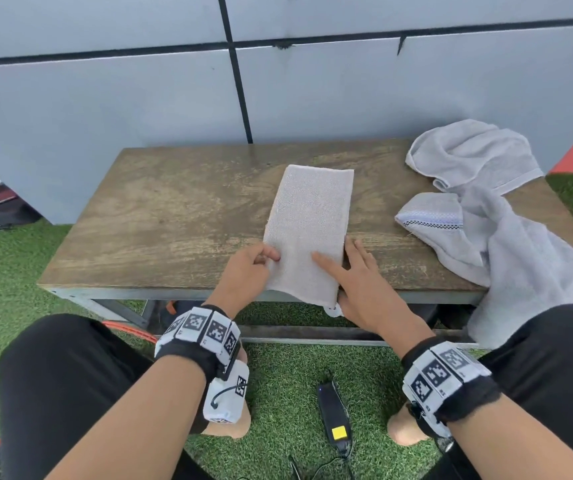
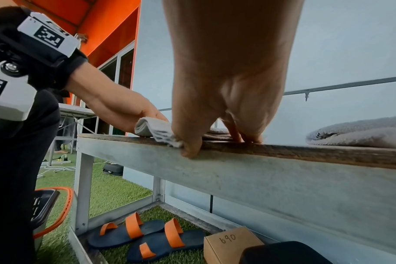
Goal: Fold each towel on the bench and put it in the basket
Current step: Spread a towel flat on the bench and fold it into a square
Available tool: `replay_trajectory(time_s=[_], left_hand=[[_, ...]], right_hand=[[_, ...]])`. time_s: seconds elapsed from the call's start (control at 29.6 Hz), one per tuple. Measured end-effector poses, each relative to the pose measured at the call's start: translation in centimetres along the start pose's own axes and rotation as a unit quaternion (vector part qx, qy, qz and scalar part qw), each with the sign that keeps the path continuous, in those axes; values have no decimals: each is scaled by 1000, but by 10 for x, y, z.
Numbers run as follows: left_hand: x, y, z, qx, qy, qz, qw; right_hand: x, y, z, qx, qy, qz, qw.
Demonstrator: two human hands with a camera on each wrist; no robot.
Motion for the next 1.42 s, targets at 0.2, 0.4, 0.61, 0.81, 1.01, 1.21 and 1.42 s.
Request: replay_trajectory(time_s=[0.2,0.4,0.61,0.81,1.01,1.21,1.42], left_hand=[[-6,10,0,59,102,65,991],[-10,3,3,88,124,100,983],[-16,-9,-4,123,51,-33,991],[-19,-18,-14,89,40,-135,986],[-10,-3,6,2,21,-68,997],[-3,-15,28,-5,-30,68,997],[3,-14,46,-14,-69,171,983]], right_hand=[[-26,-3,0,-2,-70,201,977],[-48,-5,7,24,-76,292,953],[-50,-8,4,-20,-179,278,944],[-58,3,-3,-12,-186,328,926],[-40,-3,14,58,-67,343,935],[-36,-13,32,109,-90,322,936],[-25,-28,45,175,-112,293,933]])
Point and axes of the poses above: each hand's wrist, its own z-axis towards the middle knuckle, its own x-axis out of the palm, y = z × x, the point moved 5 cm from there along z, towards the middle knuckle, and after that the axes turned 2 degrees about -x, right-handed, at the moved point
